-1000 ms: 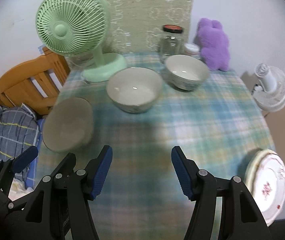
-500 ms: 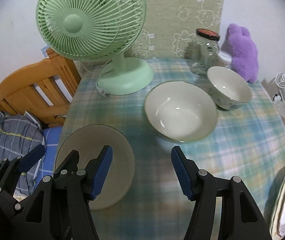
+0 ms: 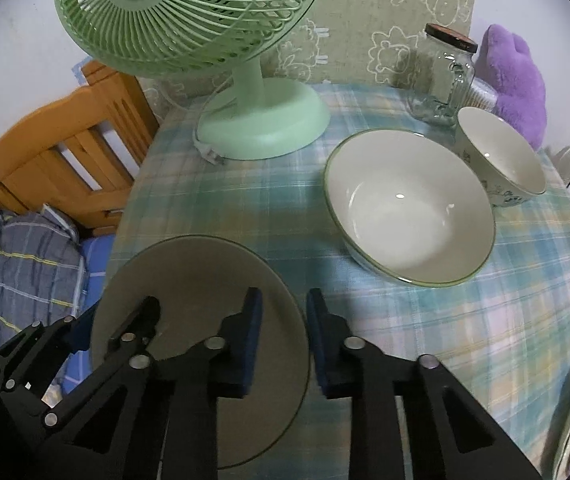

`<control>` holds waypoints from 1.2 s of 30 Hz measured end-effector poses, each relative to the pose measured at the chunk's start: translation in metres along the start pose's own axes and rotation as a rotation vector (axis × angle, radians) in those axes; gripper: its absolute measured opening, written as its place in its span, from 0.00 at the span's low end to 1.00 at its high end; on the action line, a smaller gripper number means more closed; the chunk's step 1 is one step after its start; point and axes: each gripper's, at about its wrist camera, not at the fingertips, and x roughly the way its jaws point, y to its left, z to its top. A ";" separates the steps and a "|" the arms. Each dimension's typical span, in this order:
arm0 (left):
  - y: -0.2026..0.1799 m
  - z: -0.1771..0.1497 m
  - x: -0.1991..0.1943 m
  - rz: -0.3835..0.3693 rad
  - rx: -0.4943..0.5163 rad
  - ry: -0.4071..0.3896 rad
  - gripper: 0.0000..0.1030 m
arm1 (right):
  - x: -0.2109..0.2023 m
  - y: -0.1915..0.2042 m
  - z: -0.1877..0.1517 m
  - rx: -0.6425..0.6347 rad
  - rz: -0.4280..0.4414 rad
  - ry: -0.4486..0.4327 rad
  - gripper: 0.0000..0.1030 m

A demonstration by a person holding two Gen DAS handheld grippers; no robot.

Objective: Organize plates and bowls
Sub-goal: 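Grip the grey glass plate rim with the right tool while the left tool grips it, then carry the grey glass plate with both tools toward the plate stack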

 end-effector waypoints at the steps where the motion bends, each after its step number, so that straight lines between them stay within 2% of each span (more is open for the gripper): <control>1: 0.000 0.000 0.000 0.000 0.001 -0.002 0.23 | 0.000 0.000 0.000 -0.003 -0.003 0.001 0.20; 11: -0.002 -0.007 -0.012 -0.010 -0.003 0.006 0.22 | -0.008 -0.001 -0.005 -0.015 -0.015 0.005 0.19; 18: -0.023 -0.030 -0.032 -0.034 0.002 0.018 0.22 | -0.029 -0.017 -0.023 -0.015 -0.033 0.017 0.19; 28: -0.071 -0.066 -0.059 -0.059 0.036 0.027 0.22 | -0.063 -0.066 -0.067 0.022 -0.061 0.035 0.19; 36: -0.107 -0.093 -0.080 -0.053 0.010 0.036 0.22 | -0.084 -0.106 -0.096 0.042 -0.051 0.046 0.19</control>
